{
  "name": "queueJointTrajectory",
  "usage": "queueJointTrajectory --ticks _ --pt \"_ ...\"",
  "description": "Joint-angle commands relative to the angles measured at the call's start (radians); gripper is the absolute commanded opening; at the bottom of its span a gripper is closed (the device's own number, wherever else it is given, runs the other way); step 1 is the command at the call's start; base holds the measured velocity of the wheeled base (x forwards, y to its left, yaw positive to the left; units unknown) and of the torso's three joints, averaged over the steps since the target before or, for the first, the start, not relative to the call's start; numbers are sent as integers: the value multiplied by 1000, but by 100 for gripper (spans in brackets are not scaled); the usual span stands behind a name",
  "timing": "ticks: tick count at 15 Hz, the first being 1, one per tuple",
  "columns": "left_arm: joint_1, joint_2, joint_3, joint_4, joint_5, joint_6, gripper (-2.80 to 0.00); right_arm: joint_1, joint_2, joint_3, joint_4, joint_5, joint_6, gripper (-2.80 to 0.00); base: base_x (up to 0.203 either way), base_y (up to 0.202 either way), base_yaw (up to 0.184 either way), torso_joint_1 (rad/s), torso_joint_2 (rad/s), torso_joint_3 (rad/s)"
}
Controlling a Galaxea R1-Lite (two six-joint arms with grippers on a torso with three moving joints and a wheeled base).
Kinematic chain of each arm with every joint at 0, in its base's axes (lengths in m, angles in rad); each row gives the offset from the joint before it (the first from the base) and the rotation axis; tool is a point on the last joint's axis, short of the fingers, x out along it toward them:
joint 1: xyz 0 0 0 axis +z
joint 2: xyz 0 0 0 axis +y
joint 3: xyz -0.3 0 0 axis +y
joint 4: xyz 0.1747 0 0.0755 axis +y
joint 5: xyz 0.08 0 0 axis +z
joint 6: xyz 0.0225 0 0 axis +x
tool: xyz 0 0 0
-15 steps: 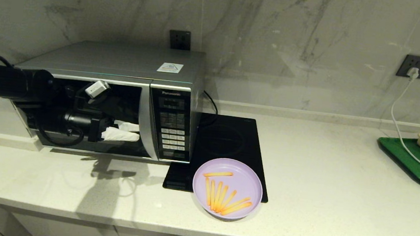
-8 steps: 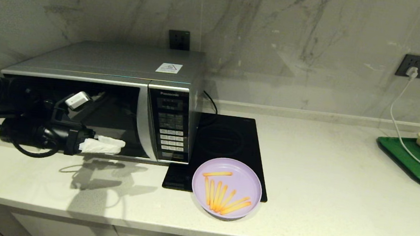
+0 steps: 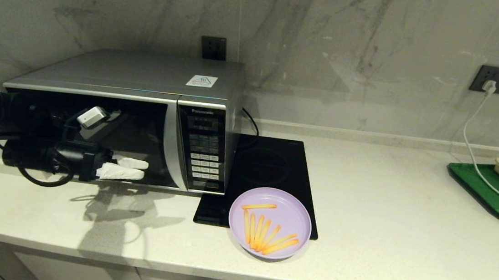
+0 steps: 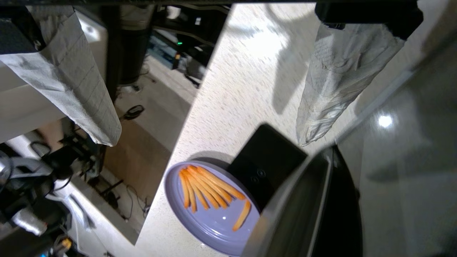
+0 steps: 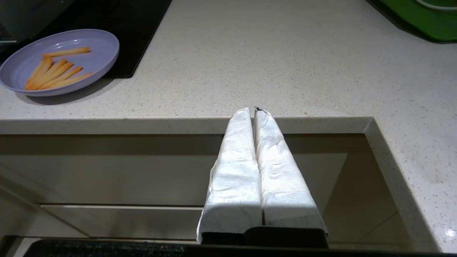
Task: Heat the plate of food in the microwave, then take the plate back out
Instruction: Open the microwave oven
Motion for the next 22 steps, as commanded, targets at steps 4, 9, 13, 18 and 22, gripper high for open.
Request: queueJointTrajectory --ticks 4,9,13,18,22 --pt "-62 71 -84 -47 -10 -1 0 0 -1 0 1 0 0 -280 0 0 0 0 0 0" --pt "-70 116 -161 -47 -11 -3 0 0 -1 0 1 0 0 -280 0 0 0 0 0 0" --pt "-91 113 -173 -47 -14 -3 0 0 0 0 1 0 0 -280 0 0 0 0 0 0" --pt "-116 79 -139 -41 -56 -5 0 0 -1 0 1 0 0 -280 0 0 0 0 0 0" --pt "-133 62 -124 19 -114 -26 0 0 -1 0 1 0 0 -280 0 0 0 0 0 0"
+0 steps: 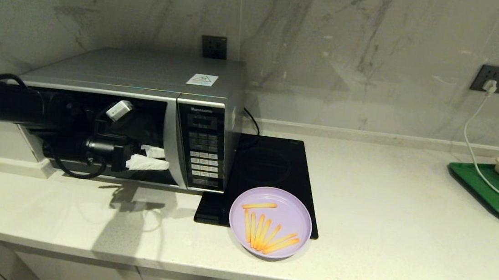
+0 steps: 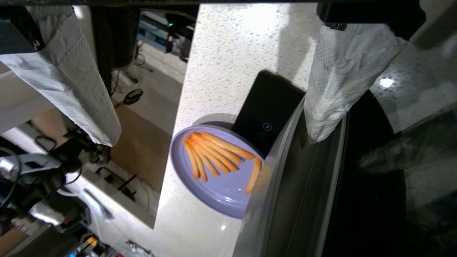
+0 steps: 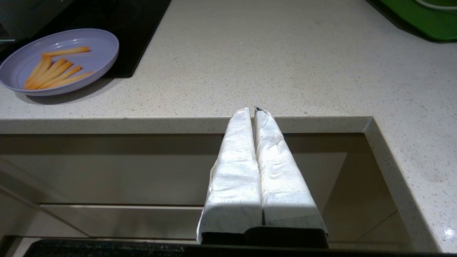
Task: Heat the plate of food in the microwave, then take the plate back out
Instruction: Open the microwave oven
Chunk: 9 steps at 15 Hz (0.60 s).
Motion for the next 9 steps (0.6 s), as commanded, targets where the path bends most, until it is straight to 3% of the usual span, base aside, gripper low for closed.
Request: queueJointTrajectory --ticks 1,3,9 --pt "-7 -13 4 74 -24 2 0 0 0 0 1 -1 1 -280 0 0 0 0 0 0" --pt "-6 -16 4 144 -76 5 0 0 -1 0 1 -1 1 -280 0 0 0 0 0 0" --pt "-6 -12 3 142 -77 16 0 0 -1 0 1 -1 1 -280 0 0 0 0 0 0"
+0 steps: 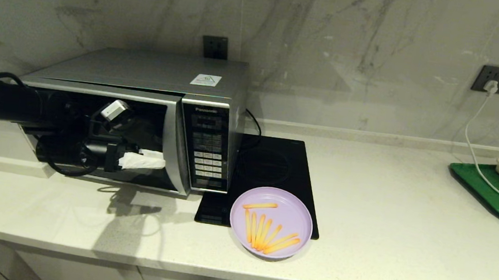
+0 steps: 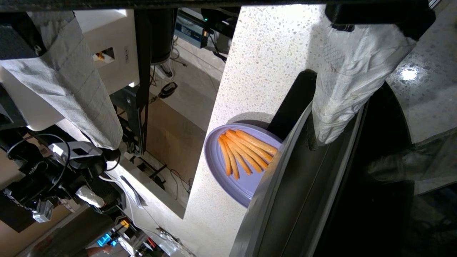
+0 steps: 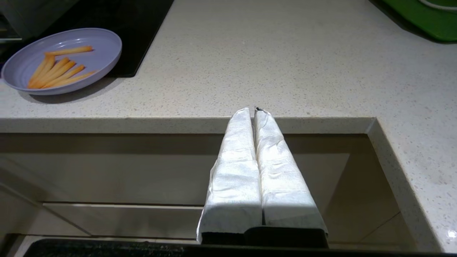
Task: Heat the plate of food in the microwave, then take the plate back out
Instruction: Open the microwave oven
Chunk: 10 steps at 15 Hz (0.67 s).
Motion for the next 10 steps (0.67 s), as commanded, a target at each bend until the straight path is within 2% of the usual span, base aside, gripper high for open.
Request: queueJointTrajectory --ticks 1,4,10 --pt "3 -2 0 3 -8 4 0 0 -1 0 1 0 0 -280 0 0 0 0 0 0" --pt "16 -33 40 3 -6 5 0 0 0 0 1 0 0 -280 0 0 0 0 0 0" --pt "101 -215 302 3 -1 26 0 0 0 0 1 0 0 -280 0 0 0 0 0 0"
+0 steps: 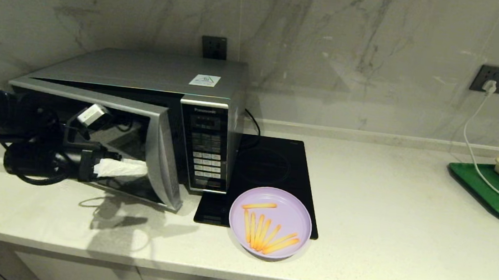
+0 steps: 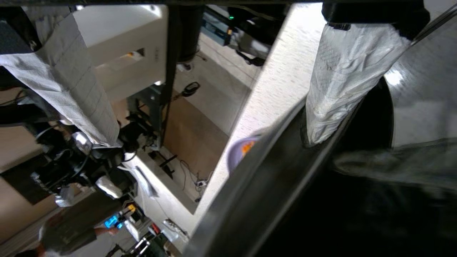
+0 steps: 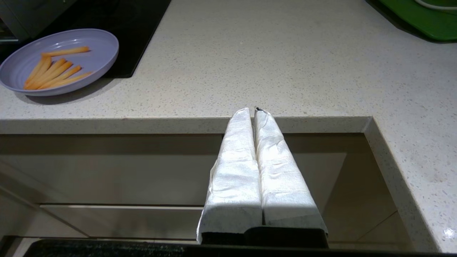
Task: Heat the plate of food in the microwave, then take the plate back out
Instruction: Open the microwave oven
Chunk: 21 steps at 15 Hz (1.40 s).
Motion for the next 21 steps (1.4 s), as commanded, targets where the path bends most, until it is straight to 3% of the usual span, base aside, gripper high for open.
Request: queueJointTrajectory --ticks 1,4,6,10,14,16,21 --pt "41 -119 126 -1 0 13 0 0 0 0 1 -1 0 -280 0 0 0 0 0 0" --pt "114 -225 289 -5 32 15 0 0 0 0 1 -1 0 -280 0 0 0 0 0 0" --pt "183 -272 402 -61 128 22 0 0 0 0 1 -1 0 -280 0 0 0 0 0 0" --pt "367 -303 560 -409 319 8 0 0 -1 0 1 -1 0 -280 0 0 0 0 0 0" --pt "512 -199 610 -721 481 4 0 0 -1 0 1 -1 0 -280 0 0 0 0 0 0" --pt "544 -202 614 -817 511 -12 0 0 0 0 1 -1 0 -280 0 0 0 0 0 0" --pt "622 -395 615 -839 546 -34 0 0 -1 0 1 -1 0 -280 0 0 0 0 0 0"
